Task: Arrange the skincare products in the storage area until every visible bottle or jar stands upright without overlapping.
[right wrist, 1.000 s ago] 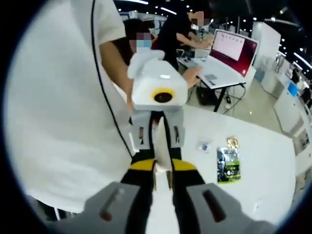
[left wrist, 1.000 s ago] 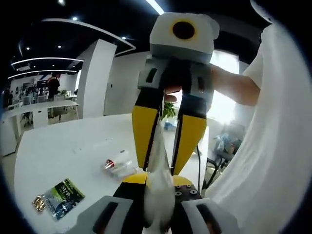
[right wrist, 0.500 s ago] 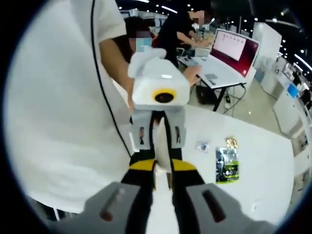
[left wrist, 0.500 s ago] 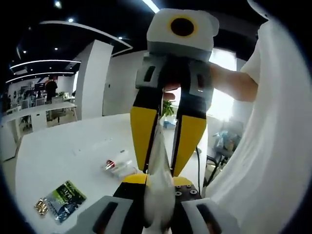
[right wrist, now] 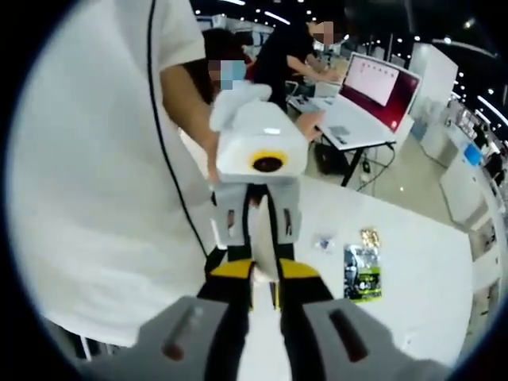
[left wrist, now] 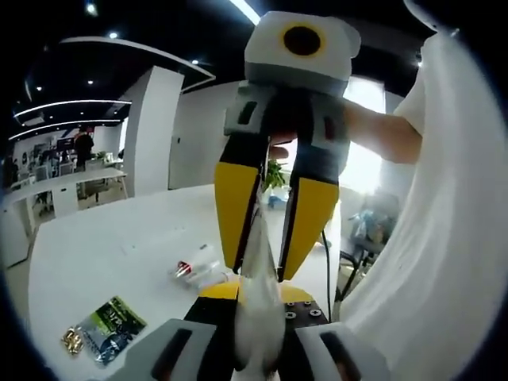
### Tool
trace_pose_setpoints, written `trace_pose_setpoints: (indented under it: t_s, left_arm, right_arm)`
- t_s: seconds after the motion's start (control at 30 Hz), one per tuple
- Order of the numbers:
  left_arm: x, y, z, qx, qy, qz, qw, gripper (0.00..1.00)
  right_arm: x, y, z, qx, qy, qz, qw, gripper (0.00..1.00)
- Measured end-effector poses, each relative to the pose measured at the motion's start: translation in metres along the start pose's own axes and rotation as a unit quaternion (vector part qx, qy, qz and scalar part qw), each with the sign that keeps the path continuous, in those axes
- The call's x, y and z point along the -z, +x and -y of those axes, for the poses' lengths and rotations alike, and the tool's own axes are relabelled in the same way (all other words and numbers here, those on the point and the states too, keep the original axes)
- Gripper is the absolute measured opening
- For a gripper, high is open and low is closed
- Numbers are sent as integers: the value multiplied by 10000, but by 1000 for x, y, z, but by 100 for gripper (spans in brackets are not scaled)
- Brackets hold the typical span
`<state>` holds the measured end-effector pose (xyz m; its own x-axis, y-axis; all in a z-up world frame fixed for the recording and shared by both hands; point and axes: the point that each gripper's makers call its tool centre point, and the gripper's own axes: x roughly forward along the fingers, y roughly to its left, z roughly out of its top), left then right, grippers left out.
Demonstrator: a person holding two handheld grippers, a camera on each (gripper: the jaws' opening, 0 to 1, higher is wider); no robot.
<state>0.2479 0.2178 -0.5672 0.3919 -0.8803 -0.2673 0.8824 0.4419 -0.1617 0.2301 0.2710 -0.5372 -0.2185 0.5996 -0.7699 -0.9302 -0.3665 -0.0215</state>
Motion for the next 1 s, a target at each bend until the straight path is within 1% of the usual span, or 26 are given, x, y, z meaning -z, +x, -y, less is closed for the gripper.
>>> trace_pose_setpoints:
  t_s: [0.07, 0.2, 0.27, 0.43, 0.47, 0.53, 0.57, 0.6, 0.63, 0.67, 0.83, 0.9, 1.0]
  left_arm:
    - [1, -1, -2, -21, -9, 5, 10000, 13]
    - [3, 0, -2, 17, 26, -50, 10000, 13]
    - [5, 3, 2, 48, 98, -109, 9999, 13]
    - [5, 5, 5, 72, 129, -149, 9998, 14]
    - [6, 6, 6, 81, 153, -189, 9997, 14]
    - [6, 8, 8, 103, 264, -266, 9992, 14]
    - [9, 10, 8, 117, 408, -398, 9983, 15]
    - [10, 10, 7, 76, 504, -422, 9978, 16]
    - [12, 10, 10, 133, 515, -421, 9977, 16]
    - [15, 11, 12, 140, 676, -444, 9966, 16]
    - [18, 13, 11, 102, 806, -433, 9958, 18]
    - [21, 14, 11, 80, 866, -472, 9951, 19]
    - [27, 16, 9, 77, 811, -574, 9950, 19]
  right_arm:
    - [-2, -2, 2, 41, 3, 48, 10000, 13]
    - [-1, -2, 0, 40, -47, 30, 10000, 14]
    - [-5, -1, -3, -19, -51, 68, 10000, 14]
    - [-9, 3, -7, -64, -103, 46, 9999, 12]
    - [-10, 6, -8, -94, -150, 7, 9998, 11]
    - [-4, 17, -12, -121, -358, -322, 9988, 9]
    - [-5, 17, -12, -134, -365, -346, 9986, 8]
    - [-3, 18, -13, -126, -277, -472, 9984, 7]
    - [-3, 18, -14, -157, -238, -510, 9983, 7]
    - [0, 20, -17, -189, -298, -614, 9975, 6]
    - [3, 20, -18, -138, -387, -702, 9967, 4]
    - [5, 21, -17, -137, -351, -717, 9967, 4]
    - [9, 24, -17, -123, -309, -777, 9964, 3]
